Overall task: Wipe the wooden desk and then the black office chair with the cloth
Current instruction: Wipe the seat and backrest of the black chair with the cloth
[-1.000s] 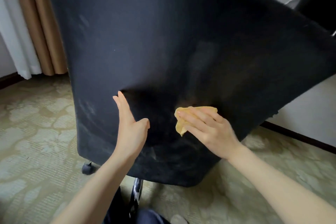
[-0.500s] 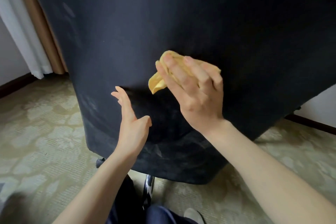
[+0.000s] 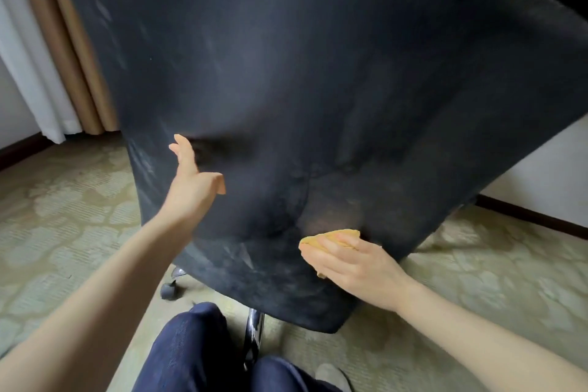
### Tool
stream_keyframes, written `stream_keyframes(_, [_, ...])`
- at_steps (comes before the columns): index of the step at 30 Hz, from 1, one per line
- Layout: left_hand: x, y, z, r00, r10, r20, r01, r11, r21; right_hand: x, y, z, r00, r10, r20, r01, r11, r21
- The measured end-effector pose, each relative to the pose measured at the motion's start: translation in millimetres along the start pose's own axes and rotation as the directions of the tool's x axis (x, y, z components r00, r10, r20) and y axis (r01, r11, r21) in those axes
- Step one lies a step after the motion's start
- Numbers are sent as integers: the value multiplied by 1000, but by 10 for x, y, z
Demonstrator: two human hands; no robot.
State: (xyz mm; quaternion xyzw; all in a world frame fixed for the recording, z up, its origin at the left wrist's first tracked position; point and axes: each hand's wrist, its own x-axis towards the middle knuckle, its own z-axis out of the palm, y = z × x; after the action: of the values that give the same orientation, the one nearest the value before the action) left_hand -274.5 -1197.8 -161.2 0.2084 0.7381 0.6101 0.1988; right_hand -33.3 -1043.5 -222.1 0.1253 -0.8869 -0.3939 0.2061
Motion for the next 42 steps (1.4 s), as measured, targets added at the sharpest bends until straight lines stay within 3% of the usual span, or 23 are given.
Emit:
stream_keyframes(5, [-113, 155, -39, 999, 36, -42, -40, 993, -108, 4, 509, -563, 974, 155, -165, -179, 974, -138])
stream_keyframes(10, [-517, 146, 282, 981, 192, 14, -191, 980, -54, 548, 972, -1026, 849, 283, -447, -377, 917, -135])
stream_keyframes(12, [-618, 94, 366, 974, 209, 86, -207, 978, -23, 782, 1069, -1098, 802, 306, -513, -457, 867, -198])
stream_keyframes(17, [-615, -36, 408, 963, 222, 152, -227, 974, 20, 1116, 985, -920, 704, 405, -583, -559, 823, -104])
stream_keyframes(19, [-578, -56, 397, 964, 203, 173, -211, 977, 32, 1144, 871, -750, 723, 398, -565, -543, 833, -108])
stream_keyframes(23, [-561, -59, 408, 966, 179, 188, -187, 982, 27, 1052, 515, -356, 836, 323, -443, -427, 891, -156])
stream_keyframes(32, [-602, -26, 473, 974, 186, 130, -183, 983, -34, 496, -146, 180, 983, 164, -86, -163, 987, 14])
stream_keyframes(38, [-619, -30, 445, 982, 145, 119, -146, 989, -1, -172, -79, 49, 994, -49, 98, 51, 999, -20])
stream_keyframes(42, [-611, -13, 438, 985, 109, 137, -109, 994, -4, -419, 289, -313, 998, -35, 43, 40, 994, -106])
